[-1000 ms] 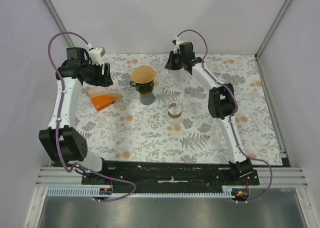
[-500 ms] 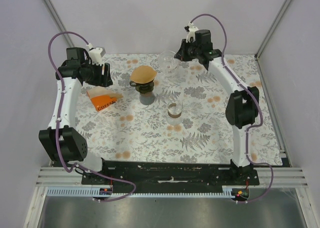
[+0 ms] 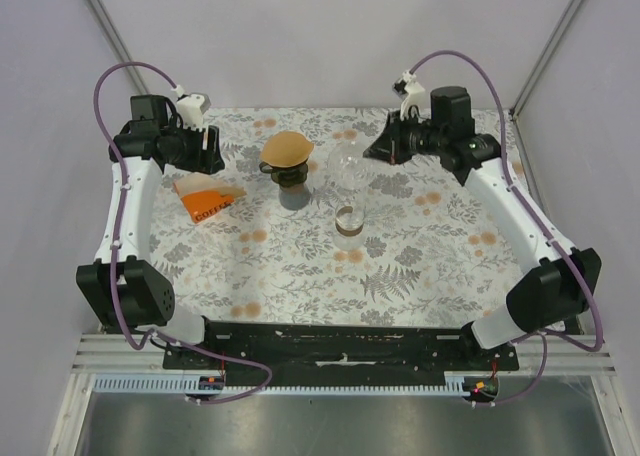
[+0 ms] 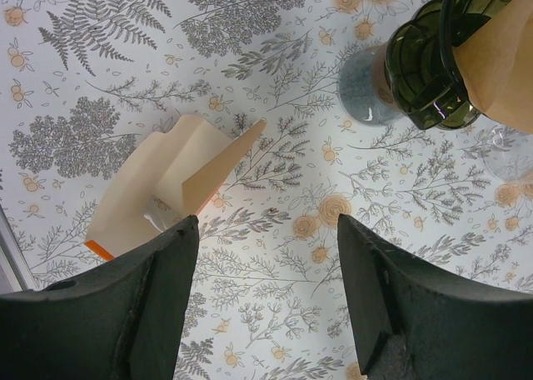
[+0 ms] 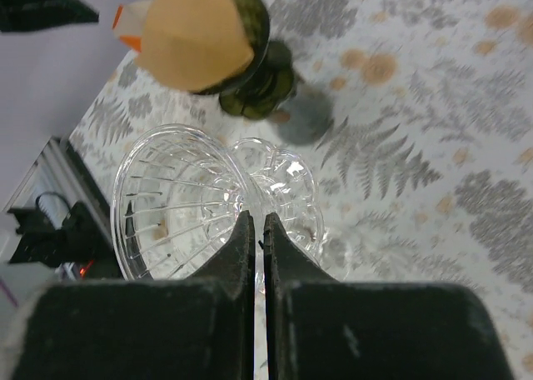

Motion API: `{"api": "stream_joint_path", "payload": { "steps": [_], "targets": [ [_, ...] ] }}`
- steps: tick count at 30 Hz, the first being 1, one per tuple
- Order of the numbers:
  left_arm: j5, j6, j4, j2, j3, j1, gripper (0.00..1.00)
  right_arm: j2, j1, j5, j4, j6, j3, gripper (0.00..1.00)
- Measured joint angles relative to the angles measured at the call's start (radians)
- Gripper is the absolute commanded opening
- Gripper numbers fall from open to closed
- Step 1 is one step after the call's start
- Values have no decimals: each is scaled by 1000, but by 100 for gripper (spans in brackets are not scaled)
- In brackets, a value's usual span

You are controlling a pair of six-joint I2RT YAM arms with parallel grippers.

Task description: Place the coffee filter in the dripper

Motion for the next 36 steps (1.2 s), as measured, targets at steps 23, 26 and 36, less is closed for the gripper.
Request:
{"api": "stream_joint_path", "payload": {
  "steps": [23,26,36],
  "targets": [
    [-1,8,-24,0,0,0,74,-1,76,5,-135,-48,-171,0],
    [-1,10,-25,0,0,0,74,8,74,4,-132,-51,-171,0],
    [-1,16,-25,0,0,0,74,5,62,20,-130,-71,-168,0]
  ]
}}
